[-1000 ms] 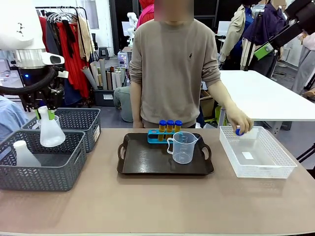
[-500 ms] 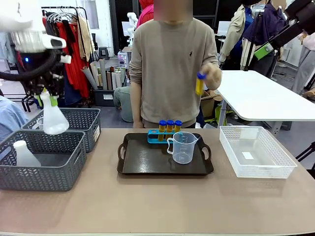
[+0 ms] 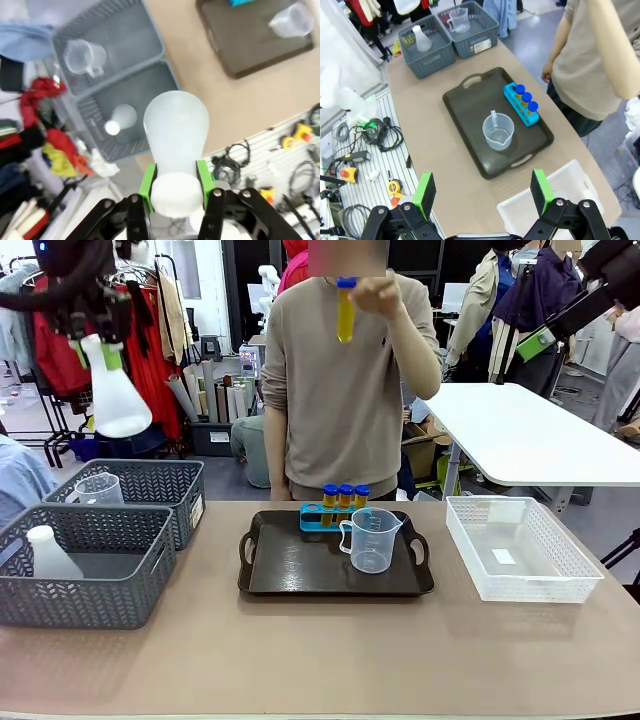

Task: Prepare the laboratory tools.
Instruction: Pick up one Small flask and place it on the Handle tray.

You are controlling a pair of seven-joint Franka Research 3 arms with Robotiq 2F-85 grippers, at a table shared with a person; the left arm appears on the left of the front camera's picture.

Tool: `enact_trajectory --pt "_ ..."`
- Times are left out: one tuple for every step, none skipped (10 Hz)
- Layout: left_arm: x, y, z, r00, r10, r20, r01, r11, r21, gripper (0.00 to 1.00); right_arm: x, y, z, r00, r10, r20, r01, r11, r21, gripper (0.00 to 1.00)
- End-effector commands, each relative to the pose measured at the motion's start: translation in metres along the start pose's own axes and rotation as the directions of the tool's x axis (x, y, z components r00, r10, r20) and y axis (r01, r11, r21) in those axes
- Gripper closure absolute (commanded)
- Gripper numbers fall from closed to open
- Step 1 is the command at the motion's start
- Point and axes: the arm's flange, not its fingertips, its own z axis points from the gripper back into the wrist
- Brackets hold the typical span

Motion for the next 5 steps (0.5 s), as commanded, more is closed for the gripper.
enact_trajectory --pt "0.025 0.003 0.038 0.998 -0.069 -0.005 0.069 0.997 0.025 1.00 0.002 0.001 0.000 1.000 0.010 0.012 -0.010 1.000 0.007 0.00" --pt "0.027 -0.004 0.058 0.996 -0.084 0.021 0.083 0.996 0.046 1.00 0.002 0.001 0.000 1.000 0.010 0.012 -0.010 1.000 0.007 0.00" --pt "0.032 -0.009 0.075 0.992 -0.111 0.055 0.108 0.993 0.054 1.00 0.002 0.001 0.000 1.000 0.010 0.012 -0.010 1.000 0.007 0.00" --pt "0.034 -0.018 0.095 0.983 -0.156 0.094 0.150 0.986 0.067 1.00 0.002 0.001 0.000 1.000 0.010 0.012 -0.010 1.000 0.007 0.00" --pt "0.035 -0.023 0.109 0.973 -0.193 0.126 0.186 0.980 0.067 1.00 0.002 0.001 0.000 1.000 0.010 0.012 -0.010 1.000 0.007 0.00"
